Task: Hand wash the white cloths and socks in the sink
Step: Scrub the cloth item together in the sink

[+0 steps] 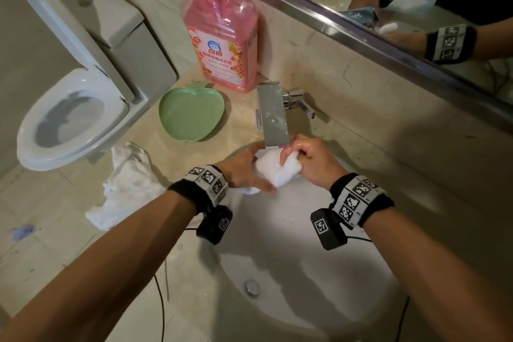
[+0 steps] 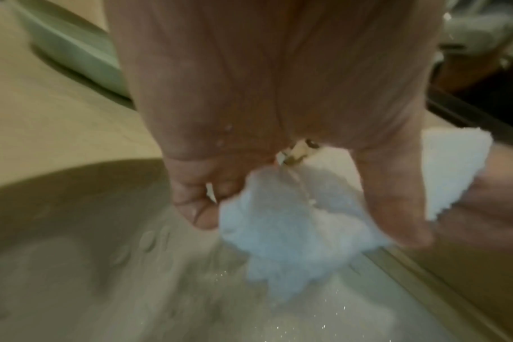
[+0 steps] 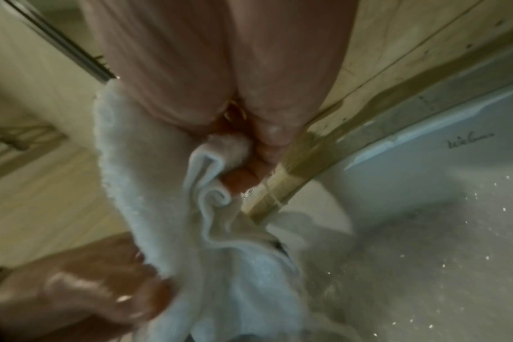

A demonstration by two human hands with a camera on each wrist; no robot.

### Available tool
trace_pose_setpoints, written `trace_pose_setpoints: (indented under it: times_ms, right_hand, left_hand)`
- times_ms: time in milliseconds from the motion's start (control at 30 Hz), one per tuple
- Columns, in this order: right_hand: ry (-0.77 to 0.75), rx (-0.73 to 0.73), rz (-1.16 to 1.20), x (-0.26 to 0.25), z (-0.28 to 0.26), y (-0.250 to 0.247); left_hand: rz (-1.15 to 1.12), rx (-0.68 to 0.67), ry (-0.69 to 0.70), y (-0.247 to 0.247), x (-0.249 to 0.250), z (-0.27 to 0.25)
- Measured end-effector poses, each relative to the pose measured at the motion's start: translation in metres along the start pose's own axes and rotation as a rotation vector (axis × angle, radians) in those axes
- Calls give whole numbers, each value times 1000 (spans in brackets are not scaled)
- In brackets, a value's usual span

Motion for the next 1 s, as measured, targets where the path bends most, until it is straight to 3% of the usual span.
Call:
trace_pose_setpoints:
  times_ms: [100, 200, 300, 567, 633, 700, 767, 867, 1000]
  right_hand:
    - [40, -41, -61, 3, -5, -4]
    - [173, -169, -13, 11, -8, -4]
    - [204, -113, 17, 16, -2, 1]
    - [223, -198, -362, 9, 28, 53]
    - [152, -170, -366, 0, 32, 60]
    - [64, -76, -273, -10, 33, 60]
    - [-22, -12, -332, -12, 33, 56]
    - [-47, -49, -419, -4, 29, 53]
    - [195, -202, -28, 20, 24, 38]
  left_hand:
    - [349, 37, 14, 0, 5, 13]
    - [594, 159, 34, -12, 9, 12]
    - [716, 248, 106, -20, 14, 2]
    - [583, 352, 229, -31, 15, -30]
    - [451, 353, 164, -34, 8, -35]
    - [229, 302, 1, -37, -1, -34]
    - [136, 214, -135, -34, -7, -28]
    - [346, 147, -157, -25, -6, -17]
    - [486, 215, -18, -12, 10, -6]
Point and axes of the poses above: each hand's wrist, its own z-axis towards the middle knuckle, its own y-axis out of the palm, x = y × z, the point moved 4 cm from there along z, towards the middle knuckle, and after that the axes turned 8 degrees about y, right-handed, at the moved point
